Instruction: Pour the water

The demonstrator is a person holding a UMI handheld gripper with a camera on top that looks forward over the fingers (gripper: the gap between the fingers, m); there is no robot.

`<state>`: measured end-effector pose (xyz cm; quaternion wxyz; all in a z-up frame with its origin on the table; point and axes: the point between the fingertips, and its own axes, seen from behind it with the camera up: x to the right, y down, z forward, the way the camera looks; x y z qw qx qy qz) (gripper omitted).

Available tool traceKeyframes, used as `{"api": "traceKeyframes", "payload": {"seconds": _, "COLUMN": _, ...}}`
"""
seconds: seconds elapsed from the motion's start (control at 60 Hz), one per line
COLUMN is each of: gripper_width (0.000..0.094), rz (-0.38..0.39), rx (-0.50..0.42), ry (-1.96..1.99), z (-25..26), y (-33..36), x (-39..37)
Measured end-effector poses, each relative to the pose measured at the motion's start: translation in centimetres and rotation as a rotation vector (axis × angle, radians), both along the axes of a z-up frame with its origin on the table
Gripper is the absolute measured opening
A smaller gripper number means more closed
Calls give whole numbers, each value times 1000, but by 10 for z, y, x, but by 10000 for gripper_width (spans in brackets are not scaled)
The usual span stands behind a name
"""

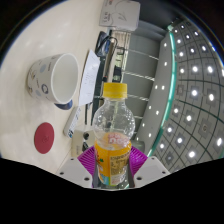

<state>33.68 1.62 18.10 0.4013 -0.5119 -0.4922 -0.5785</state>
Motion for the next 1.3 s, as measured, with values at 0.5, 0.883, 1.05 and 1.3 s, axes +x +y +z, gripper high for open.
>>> {"api": "traceKeyframes", "payload": {"seconds": 0.5, "gripper_width": 414, "rz": 6, "rx": -90, "ry": 57, "z": -16, "y": 12, "x": -6}}
{"api": "traceKeyframes", "payload": {"seconds": 0.883, "gripper_width": 413, "rz": -29, "rx": -165, "ry": 1393, "z": -25, "y": 0, "x": -26}}
{"api": "traceKeyframes", "payload": {"seconds": 1.05, "gripper_width": 413, "rz": -16, "rx": -234, "ry": 1646, "z": -70, "y": 14, "x": -21}}
{"api": "traceKeyframes", "payload": {"seconds": 1.3, "gripper_width": 432, "rz": -19, "rx": -253, "ry": 1698, "z": -122, "y": 17, "x": -8}}
